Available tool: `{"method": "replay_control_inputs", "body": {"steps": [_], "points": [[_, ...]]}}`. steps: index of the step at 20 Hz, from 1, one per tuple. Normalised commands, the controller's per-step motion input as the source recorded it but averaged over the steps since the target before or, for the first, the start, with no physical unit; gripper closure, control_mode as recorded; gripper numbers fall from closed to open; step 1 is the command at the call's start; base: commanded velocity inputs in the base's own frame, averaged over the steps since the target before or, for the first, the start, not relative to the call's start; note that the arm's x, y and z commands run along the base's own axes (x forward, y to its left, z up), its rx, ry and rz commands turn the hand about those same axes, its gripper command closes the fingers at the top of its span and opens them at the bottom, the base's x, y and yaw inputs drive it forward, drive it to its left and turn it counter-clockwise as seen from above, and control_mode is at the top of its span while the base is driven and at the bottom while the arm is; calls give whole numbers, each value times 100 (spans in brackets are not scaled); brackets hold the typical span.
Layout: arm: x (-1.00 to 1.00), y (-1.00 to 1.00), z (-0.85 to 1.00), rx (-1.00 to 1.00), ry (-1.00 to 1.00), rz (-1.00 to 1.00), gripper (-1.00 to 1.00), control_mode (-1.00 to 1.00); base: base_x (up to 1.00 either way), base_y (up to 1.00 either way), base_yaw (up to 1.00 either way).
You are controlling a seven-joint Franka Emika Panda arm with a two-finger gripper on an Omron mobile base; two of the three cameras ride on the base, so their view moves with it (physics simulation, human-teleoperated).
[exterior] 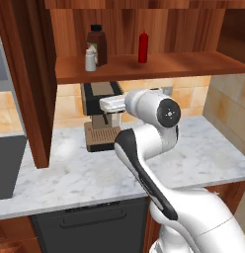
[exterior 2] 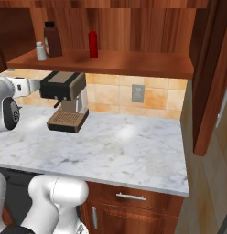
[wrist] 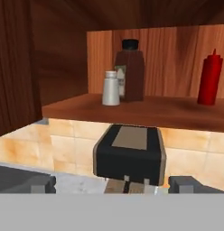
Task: Collect the paprika, ketchup, and shaker from the cabinet and place them next to the stove.
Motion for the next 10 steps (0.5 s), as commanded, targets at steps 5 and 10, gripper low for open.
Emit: {"method": "replay_control_inputs", "body": {"steps": [5, 10], "points": [[1, 35, 65, 6, -19, 15, -100, -100, 0, 0, 0], [0, 5, 67, 1, -17, 13, -100, -100, 0, 0, 0]]}}
